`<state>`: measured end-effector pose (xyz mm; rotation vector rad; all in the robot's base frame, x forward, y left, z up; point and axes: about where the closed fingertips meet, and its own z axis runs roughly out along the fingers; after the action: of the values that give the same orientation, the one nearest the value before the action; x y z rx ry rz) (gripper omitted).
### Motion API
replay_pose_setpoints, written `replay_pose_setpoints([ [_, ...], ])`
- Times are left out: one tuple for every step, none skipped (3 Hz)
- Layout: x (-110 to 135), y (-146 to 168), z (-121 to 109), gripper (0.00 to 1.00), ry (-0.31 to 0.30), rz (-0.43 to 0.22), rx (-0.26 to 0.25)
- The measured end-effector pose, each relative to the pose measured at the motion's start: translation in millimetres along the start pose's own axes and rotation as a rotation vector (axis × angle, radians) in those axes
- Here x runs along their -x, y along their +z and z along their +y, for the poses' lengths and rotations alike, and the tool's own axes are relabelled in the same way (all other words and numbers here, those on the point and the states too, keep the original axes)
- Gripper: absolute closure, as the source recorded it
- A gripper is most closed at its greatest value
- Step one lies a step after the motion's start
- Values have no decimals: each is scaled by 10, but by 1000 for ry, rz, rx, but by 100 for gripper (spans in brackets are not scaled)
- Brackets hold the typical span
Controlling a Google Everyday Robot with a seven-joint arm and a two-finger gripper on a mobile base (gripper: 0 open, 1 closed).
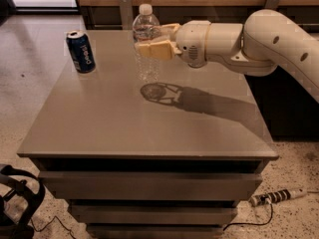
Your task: Move water bottle near pepsi can
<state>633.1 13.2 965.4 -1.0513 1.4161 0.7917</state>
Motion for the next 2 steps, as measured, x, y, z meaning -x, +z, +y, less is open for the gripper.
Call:
replay_pose_setpoints([
  [67,445,-26,100,-34,16,-5],
  [56,1145,182,100,-53,82,32],
])
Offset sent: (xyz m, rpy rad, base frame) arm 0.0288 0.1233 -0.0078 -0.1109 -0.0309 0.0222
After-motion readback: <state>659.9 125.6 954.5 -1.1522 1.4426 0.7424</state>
